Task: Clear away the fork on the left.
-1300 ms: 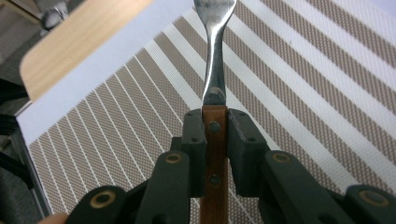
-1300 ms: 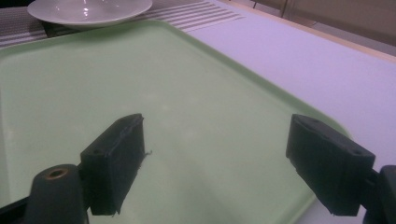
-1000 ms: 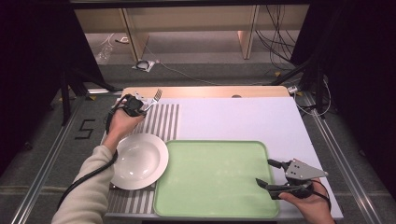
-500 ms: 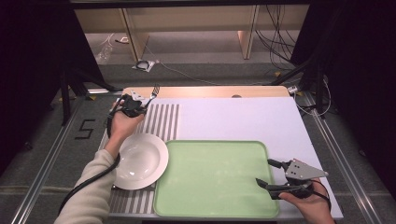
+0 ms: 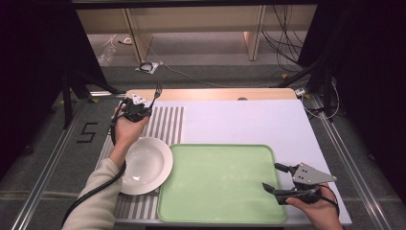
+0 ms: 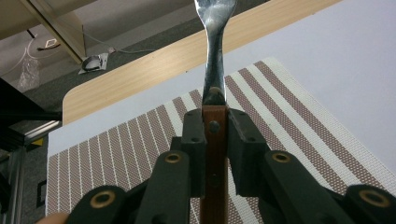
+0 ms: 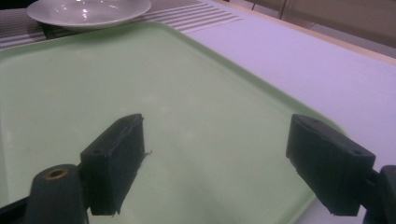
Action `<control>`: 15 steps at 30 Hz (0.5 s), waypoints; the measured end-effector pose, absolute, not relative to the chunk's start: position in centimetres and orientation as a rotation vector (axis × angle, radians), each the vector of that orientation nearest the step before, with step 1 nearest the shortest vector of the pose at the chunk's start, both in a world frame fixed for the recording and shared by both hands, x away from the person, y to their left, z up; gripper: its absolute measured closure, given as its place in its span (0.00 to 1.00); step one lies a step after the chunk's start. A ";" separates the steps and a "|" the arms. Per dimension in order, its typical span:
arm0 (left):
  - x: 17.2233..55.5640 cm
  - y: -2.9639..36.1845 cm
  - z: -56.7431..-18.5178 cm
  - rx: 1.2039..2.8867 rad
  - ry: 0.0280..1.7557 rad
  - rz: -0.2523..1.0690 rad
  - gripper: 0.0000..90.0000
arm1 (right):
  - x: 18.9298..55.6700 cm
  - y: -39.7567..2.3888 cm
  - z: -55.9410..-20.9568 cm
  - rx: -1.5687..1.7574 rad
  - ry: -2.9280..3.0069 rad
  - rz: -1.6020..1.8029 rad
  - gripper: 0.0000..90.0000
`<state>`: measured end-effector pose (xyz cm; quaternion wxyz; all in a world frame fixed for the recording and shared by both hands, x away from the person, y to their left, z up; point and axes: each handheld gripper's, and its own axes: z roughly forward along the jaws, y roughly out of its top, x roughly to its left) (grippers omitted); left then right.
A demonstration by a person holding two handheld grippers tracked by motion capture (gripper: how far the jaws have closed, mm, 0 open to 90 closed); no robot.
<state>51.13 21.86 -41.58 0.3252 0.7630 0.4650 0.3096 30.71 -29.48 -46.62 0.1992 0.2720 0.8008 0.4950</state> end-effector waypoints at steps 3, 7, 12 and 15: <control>51.0 21.9 -41.5 1.986 1.219 0.823 0.86 | 30.7 -29.5 -46.6 0.761 2.240 1.385 0.23; 50.8 21.9 -41.3 1.966 1.220 0.831 0.86 | 30.7 -29.5 -46.6 0.763 2.239 1.387 0.23; 50.6 21.9 -41.1 1.938 1.217 0.834 0.86 | 30.7 -29.5 -46.6 0.763 2.239 1.382 0.23; 50.5 21.9 -41.0 1.929 1.215 0.835 0.86 | 30.7 -29.5 -46.6 0.763 2.240 1.382 0.23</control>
